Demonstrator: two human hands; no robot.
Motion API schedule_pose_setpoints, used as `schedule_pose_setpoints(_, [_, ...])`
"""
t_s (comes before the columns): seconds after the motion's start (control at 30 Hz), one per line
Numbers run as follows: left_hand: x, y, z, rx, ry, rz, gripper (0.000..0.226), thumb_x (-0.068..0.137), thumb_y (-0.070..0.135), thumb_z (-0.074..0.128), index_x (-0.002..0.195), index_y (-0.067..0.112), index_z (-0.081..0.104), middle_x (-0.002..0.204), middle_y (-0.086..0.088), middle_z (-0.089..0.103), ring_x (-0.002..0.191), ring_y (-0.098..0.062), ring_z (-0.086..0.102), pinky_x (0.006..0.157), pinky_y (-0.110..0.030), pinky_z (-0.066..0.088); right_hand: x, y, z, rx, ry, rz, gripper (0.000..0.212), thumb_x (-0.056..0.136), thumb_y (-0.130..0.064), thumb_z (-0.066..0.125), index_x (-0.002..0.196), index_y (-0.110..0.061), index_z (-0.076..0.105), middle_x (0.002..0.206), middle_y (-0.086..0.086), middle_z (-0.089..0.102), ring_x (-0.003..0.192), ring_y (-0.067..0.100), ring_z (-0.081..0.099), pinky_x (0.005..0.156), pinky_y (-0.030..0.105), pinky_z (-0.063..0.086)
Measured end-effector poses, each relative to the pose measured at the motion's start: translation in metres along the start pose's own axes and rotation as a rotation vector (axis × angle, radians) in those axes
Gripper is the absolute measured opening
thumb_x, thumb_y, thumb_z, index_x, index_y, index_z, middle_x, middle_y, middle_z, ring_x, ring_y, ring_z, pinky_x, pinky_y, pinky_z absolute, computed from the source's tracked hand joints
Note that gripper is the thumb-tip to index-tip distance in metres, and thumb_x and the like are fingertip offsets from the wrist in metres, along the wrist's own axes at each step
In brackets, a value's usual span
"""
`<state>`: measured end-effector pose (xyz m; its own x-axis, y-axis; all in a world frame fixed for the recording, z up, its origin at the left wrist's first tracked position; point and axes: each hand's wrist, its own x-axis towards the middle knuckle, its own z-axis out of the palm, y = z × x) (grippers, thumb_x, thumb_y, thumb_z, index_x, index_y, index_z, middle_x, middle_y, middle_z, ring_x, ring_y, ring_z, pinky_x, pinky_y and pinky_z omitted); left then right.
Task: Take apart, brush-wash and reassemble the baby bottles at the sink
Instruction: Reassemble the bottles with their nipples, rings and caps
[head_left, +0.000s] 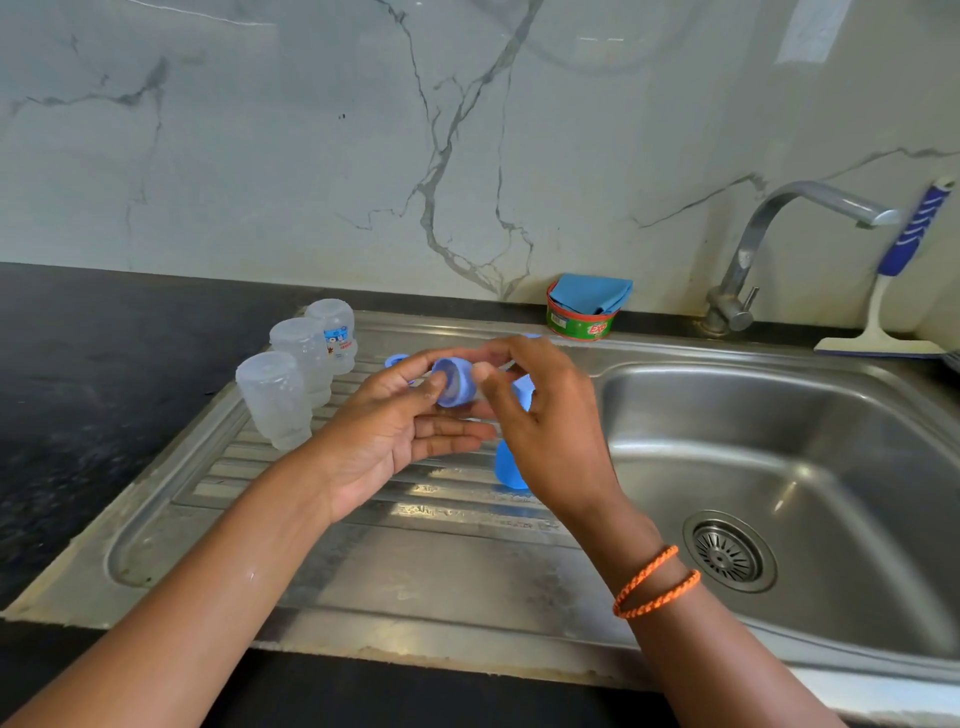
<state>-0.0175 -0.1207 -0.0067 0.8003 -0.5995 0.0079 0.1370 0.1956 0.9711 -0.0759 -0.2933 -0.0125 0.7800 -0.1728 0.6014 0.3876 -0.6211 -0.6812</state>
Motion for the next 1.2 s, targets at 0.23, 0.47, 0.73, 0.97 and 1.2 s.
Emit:
schedule_pose_setpoints(0.23, [0.002,0.002,-0.005,-0.009,0.110,0.012,0.027,0.105,0.016,0.057,0.129,0.014,0.069,0.092,-0.020,0.072,0.058,-0.024,0.065,0.055,-0.031,0.057,0.001,0.000,0.006,0.238,-0.105,0.154,0.017,0.101,-0.010,0.069,0.115,-0.018,0.076,0.096,-0.013,0.076,0.092,0.013,0.071,0.082,0.019,0.052])
schedule_pose_setpoints(0.47, [-0.001,0.005,-0.006,-0.079,0.026,-0.046,0.035,0.097,0.007,0.054,0.125,0.009,0.075,0.080,-0.015,0.066,0.061,-0.020,0.061,0.059,-0.028,0.057,0.000,-0.006,0.005,0.578,-0.073,0.275,0.025,0.089,-0.007,0.084,0.113,-0.008,0.080,0.099,0.011,0.081,0.091,0.026,0.074,0.077,0.024,0.056])
schedule_pose_setpoints(0.73, [-0.001,0.013,-0.009,-0.021,-0.033,0.008,0.042,0.107,0.030,0.045,0.140,0.013,0.065,0.133,-0.022,0.068,0.096,-0.032,0.072,0.092,-0.044,0.060,0.002,-0.007,0.005,0.453,0.022,0.154,0.011,0.083,0.001,0.086,0.092,-0.002,0.081,0.096,0.005,0.077,0.087,0.014,0.073,0.079,0.024,0.057])
schedule_pose_setpoints(0.97, [0.003,0.000,-0.006,0.098,-0.012,0.103,0.038,0.104,0.024,0.056,0.135,0.006,0.067,0.126,-0.025,0.070,0.115,-0.038,0.069,0.102,-0.046,0.057,-0.002,-0.010,0.006,0.125,0.026,0.024,0.009,0.095,-0.003,0.074,0.095,-0.010,0.080,0.099,-0.009,0.078,0.094,0.008,0.074,0.086,0.031,0.061])
schedule_pose_setpoints(1.2, [0.002,0.004,-0.011,-0.012,-0.029,0.106,0.035,0.104,0.018,0.053,0.127,-0.002,0.070,0.118,-0.030,0.068,0.103,-0.035,0.070,0.095,-0.040,0.060,-0.002,-0.014,0.004,0.231,0.059,0.060,0.011,0.098,-0.001,0.070,0.089,-0.005,0.074,0.096,-0.008,0.080,0.091,0.014,0.075,0.080,0.041,0.061])
